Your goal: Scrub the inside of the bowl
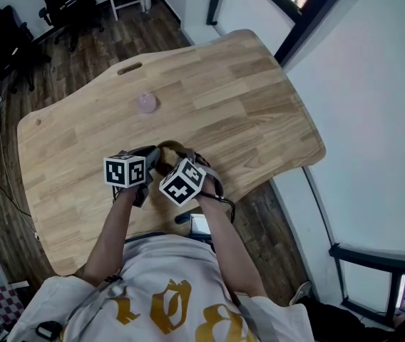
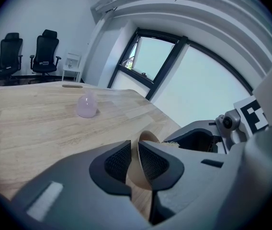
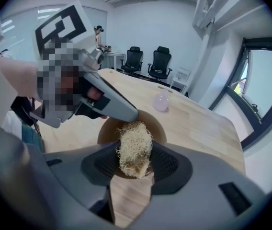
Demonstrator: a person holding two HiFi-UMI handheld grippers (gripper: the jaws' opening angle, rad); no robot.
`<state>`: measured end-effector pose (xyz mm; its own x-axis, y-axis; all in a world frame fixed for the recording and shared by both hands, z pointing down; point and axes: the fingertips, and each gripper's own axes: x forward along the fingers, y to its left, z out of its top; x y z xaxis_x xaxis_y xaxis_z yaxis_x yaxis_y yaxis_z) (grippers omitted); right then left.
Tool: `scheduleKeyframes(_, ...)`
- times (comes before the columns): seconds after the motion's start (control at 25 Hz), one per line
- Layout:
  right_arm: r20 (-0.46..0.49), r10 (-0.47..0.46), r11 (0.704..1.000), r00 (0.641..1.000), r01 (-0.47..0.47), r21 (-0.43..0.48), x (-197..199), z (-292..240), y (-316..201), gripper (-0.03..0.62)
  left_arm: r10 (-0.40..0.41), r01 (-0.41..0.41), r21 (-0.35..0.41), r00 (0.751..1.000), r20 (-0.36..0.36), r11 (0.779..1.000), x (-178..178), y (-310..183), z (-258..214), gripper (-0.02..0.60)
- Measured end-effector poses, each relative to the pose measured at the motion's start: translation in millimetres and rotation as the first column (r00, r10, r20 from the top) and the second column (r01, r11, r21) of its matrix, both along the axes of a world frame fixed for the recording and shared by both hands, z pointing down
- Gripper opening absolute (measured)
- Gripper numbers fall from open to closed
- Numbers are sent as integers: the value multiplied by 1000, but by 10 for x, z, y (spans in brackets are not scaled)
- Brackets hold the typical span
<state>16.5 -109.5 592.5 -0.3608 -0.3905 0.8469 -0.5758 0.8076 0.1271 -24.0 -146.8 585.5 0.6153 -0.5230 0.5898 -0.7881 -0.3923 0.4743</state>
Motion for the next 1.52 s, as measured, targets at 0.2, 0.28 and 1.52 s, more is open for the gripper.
scheduleKeyframes(0.2, 76, -48, 997, 996, 52, -60, -128, -12, 111, 172, -26, 26, -2, 1000, -6, 1000, -62, -32, 20, 43)
scheduleKeyframes(0.28, 93, -44, 993, 995, 54, -106, -126, 3, 158, 172, -32, 32, -4, 999, -11, 999, -78, -37, 26, 43)
scheduleKeyframes(1.52, 47, 102, 986, 994, -94, -138, 122, 41, -5, 172, 15, -15, -3, 1000, 4, 1000, 14, 14, 47, 43)
